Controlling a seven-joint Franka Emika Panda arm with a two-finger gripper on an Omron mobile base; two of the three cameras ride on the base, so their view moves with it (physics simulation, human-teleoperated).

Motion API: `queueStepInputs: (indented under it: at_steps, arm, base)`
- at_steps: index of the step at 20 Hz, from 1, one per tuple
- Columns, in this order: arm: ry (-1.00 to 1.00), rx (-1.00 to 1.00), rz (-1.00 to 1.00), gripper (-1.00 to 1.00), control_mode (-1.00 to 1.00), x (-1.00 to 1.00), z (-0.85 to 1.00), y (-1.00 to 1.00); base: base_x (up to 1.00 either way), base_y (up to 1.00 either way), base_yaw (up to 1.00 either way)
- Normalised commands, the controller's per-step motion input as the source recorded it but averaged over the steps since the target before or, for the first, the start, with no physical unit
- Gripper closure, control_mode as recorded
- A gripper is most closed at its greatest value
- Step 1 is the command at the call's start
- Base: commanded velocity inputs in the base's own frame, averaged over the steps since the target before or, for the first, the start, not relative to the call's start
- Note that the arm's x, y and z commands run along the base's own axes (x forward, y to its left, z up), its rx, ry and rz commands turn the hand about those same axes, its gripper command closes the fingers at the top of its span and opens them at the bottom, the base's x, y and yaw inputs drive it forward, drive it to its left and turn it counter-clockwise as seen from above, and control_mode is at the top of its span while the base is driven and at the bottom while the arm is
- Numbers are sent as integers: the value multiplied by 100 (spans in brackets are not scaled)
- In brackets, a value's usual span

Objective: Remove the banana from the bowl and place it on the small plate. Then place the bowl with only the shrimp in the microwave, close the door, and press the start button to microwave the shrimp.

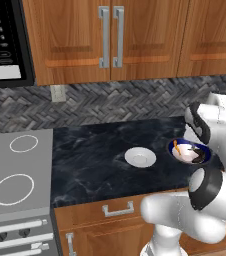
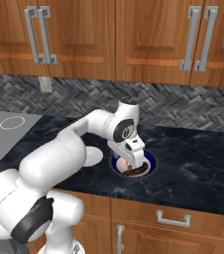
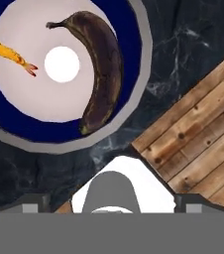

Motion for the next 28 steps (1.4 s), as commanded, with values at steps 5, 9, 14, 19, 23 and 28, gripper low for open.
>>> queueStepInputs:
  at_steps: [5,9,14,19,23,28]
  arm:
    - [15,0,0,-100,-100,35,-52,-13]
    - [4,0,0,-100,-100,35,-33,-24]
    - [3,0,0,-100,-100,32,-27,-18]
    - [3,0,1,-100,-100,36,-29,-6]
    - [0,0,0,-100,-100,4,-24,-17]
    - [3,0,0,-100,-100,-7,-24,-7]
  base:
    - [0,0,0]
    - [0,0,0]
    - [0,0,0]
    - [0,0,0]
    - [0,0,0]
    - [0,0,0]
